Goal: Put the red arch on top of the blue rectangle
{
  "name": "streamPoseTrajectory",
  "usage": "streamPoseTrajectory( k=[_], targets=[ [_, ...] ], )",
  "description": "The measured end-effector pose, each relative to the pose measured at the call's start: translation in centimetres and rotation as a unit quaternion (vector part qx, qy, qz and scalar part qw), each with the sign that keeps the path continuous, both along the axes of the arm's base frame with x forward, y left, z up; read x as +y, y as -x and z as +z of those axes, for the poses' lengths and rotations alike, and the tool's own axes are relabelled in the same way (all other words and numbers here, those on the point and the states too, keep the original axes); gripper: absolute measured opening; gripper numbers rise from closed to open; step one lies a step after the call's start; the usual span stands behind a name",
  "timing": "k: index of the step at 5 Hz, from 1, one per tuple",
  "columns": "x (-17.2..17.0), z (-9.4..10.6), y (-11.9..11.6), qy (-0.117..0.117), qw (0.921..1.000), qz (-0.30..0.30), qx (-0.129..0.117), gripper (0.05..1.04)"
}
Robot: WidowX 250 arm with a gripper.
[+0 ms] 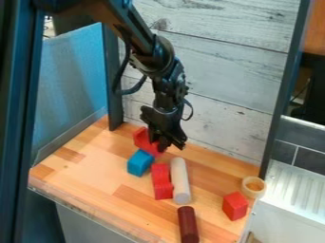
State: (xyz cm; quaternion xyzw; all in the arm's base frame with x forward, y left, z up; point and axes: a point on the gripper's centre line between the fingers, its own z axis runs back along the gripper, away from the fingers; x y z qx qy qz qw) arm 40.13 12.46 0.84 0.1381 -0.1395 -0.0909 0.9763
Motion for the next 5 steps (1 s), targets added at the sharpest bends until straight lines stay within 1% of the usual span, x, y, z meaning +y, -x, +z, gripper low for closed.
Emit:
streamPoseTrajectory(
  k=[1,2,5],
  targets=[
    [0.1,-0.1,-0.1,0.004,0.9999,0.011,0.009,0.24],
    [0.4,-0.1,0.0,0.0,0.9995,0.023,0.019,0.24],
    [1.4,-0.3,0.2,-0.011,0.9986,0.051,0.014,0.24]
  ],
)
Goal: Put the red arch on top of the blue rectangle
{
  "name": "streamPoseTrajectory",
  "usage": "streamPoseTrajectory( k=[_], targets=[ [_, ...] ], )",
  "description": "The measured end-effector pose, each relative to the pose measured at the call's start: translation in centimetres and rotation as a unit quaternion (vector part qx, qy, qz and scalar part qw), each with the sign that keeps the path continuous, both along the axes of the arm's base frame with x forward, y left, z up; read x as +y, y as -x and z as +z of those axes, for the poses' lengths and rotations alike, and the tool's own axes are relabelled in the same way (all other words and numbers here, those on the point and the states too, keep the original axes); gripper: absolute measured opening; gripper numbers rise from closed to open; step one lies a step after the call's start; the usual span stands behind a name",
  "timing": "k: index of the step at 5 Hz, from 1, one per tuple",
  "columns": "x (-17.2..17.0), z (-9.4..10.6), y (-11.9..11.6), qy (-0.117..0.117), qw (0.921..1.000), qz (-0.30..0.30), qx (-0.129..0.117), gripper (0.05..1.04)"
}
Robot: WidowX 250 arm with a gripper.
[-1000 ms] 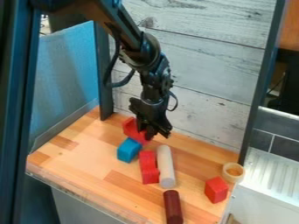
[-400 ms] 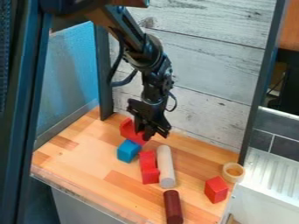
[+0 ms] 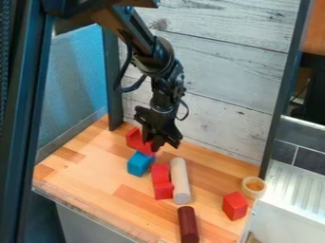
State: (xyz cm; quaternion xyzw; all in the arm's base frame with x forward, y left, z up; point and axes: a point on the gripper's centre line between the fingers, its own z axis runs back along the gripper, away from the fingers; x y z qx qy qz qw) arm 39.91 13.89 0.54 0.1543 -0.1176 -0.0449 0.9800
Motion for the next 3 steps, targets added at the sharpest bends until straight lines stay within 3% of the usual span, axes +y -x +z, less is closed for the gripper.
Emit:
streamPoseTrajectory(
  k=[1,3],
  targets=[
    [0.49,0.11,0.02,-0.004,1.0,0.006,-0.005,0.24],
    [0.22,-0.85,0.93,0.004,1.0,0.0,0.006,0.24]
  ],
)
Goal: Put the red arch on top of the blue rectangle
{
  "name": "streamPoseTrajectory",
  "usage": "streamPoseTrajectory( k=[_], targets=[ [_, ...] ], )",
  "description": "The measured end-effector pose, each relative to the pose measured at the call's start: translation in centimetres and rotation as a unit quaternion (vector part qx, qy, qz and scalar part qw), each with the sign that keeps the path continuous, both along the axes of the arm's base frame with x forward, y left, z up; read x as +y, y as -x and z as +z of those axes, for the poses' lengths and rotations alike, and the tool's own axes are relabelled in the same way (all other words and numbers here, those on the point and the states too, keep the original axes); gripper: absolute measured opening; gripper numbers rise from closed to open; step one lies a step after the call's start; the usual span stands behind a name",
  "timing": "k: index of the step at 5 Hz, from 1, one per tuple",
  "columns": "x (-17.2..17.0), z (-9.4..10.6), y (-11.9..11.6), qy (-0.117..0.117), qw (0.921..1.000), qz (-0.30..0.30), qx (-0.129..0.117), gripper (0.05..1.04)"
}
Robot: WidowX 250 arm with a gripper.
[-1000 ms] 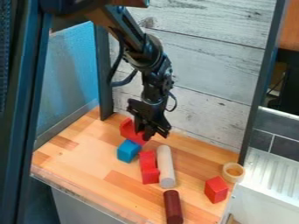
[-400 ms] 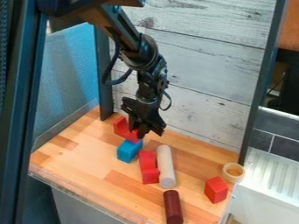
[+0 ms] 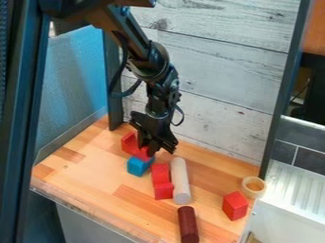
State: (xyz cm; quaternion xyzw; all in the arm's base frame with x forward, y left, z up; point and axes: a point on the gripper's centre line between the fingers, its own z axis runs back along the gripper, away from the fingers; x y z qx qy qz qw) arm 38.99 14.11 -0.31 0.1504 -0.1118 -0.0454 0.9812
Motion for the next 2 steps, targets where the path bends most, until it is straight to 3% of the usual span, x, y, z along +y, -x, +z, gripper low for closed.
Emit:
streamPoseTrajectory(
  k=[2],
  targets=[
    [-0.46,-0.32,0.23,0.004,1.0,-0.009,-0.003,0.299]
  ],
)
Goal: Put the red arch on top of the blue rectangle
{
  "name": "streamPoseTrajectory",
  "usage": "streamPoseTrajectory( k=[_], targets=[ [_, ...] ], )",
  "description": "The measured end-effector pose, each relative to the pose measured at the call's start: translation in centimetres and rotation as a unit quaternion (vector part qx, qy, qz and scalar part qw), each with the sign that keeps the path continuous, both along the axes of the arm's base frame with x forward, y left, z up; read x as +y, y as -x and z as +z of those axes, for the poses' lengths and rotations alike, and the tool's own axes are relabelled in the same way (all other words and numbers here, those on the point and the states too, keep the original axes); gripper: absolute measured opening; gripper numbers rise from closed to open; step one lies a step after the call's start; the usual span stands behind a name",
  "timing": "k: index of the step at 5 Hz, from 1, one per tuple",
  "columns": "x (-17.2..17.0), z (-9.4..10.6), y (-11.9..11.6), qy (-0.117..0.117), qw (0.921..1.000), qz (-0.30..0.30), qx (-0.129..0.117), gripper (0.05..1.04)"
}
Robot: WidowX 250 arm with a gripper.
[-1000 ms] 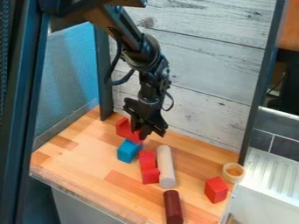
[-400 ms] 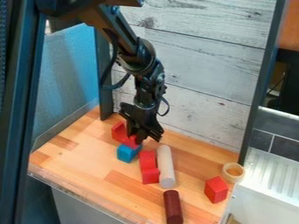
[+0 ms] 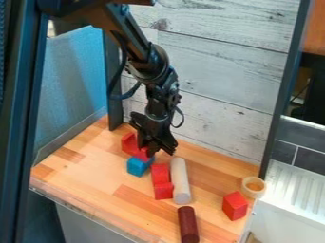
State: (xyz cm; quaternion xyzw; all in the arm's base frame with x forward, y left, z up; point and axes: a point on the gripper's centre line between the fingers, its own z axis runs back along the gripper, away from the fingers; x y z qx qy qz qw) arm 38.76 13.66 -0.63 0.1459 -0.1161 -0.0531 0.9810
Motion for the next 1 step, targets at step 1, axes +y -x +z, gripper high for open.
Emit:
streamPoseTrajectory(
  k=[1],
  targets=[
    [-0.24,-0.29,0.2,0.004,1.0,-0.003,0.003,0.629]
  ],
)
